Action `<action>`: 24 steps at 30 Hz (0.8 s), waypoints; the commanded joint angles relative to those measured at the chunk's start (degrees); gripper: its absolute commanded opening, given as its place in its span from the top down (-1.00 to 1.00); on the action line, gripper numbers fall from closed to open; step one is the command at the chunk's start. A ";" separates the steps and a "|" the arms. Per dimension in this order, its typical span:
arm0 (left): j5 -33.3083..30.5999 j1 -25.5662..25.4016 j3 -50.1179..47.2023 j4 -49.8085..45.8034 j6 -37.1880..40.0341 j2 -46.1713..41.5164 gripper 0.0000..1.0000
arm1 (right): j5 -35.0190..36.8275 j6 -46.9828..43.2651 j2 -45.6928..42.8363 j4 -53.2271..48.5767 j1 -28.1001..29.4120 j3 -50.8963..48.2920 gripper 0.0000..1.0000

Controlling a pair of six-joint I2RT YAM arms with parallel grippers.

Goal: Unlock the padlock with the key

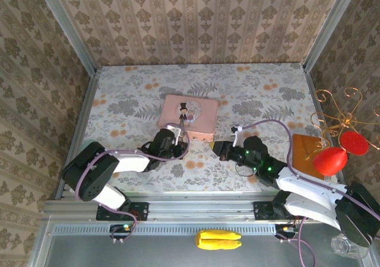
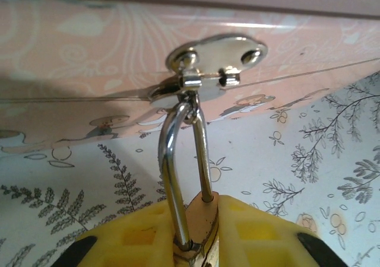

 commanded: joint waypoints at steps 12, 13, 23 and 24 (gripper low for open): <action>1.56 0.24 -0.79 -1.65 -21.07 -7.75 1.00 | 2.58 11.36 20.19 13.14 3.62 1.30 1.00; 1.47 0.35 -1.60 0.02 -23.22 -7.79 1.00 | 2.55 11.54 21.73 14.08 4.31 1.94 1.00; 0.42 0.42 -5.78 12.25 -35.67 -7.98 1.00 | 5.86 20.89 33.10 27.26 6.82 1.41 1.00; 0.13 0.41 -6.17 13.21 -36.31 -7.89 1.00 | 5.98 21.59 33.59 28.11 6.97 1.47 1.00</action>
